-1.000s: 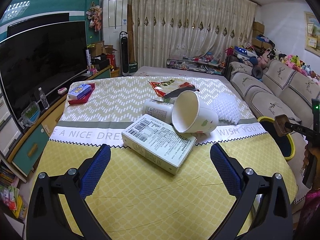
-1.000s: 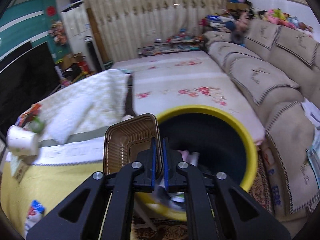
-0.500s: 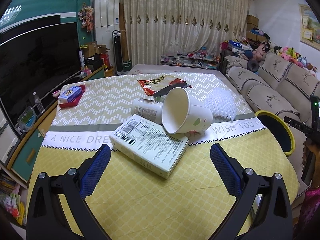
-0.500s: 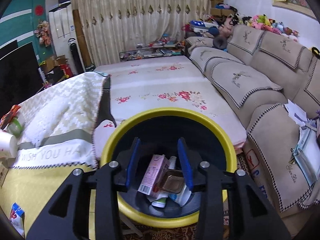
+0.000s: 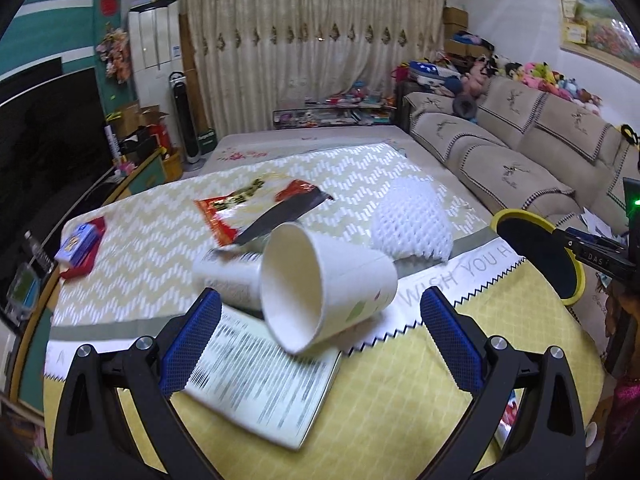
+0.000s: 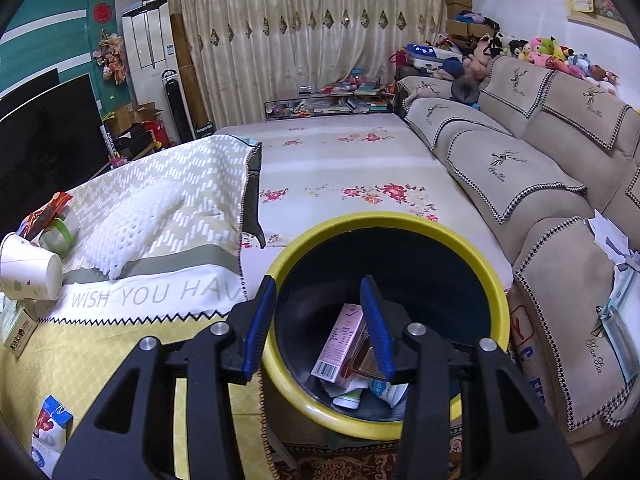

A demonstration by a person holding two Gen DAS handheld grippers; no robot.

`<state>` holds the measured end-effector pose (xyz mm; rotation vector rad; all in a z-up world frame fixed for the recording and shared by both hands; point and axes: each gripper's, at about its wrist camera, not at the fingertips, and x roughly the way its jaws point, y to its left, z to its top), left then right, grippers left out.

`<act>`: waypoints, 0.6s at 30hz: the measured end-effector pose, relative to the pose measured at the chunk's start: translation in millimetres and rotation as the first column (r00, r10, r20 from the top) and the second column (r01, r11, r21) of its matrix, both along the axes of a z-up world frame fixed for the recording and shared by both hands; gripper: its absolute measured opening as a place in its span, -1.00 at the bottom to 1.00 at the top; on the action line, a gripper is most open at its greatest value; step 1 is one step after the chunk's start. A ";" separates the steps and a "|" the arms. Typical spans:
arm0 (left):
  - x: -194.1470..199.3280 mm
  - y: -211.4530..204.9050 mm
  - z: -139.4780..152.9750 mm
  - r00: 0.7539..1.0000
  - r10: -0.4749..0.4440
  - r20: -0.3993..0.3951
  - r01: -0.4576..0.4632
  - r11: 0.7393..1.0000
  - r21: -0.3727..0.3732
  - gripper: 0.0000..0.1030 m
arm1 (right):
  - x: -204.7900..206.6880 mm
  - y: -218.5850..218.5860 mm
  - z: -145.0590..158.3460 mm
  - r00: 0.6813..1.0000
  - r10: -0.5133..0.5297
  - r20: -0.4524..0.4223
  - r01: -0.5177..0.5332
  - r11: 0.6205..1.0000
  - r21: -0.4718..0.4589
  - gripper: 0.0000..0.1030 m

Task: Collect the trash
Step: 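Grasp the white paper cup rim with the left gripper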

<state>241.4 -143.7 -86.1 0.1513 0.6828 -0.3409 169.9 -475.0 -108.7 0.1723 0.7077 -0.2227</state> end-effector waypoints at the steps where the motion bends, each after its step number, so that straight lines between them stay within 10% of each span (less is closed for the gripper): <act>1: 2.9 -2.9 -1.3 1.000 -0.005 -0.005 0.005 1.000 -0.001 0.88 | -0.6 0.8 -0.6 1.000 0.002 0.002 -0.002 1.000 0.001 -0.18; 18: 26.0 -25.3 -24.0 0.996 -0.041 -0.078 0.042 0.999 0.014 0.05 | 2.3 -1.2 -5.8 1.000 0.014 -0.005 -0.013 0.999 0.030 -0.13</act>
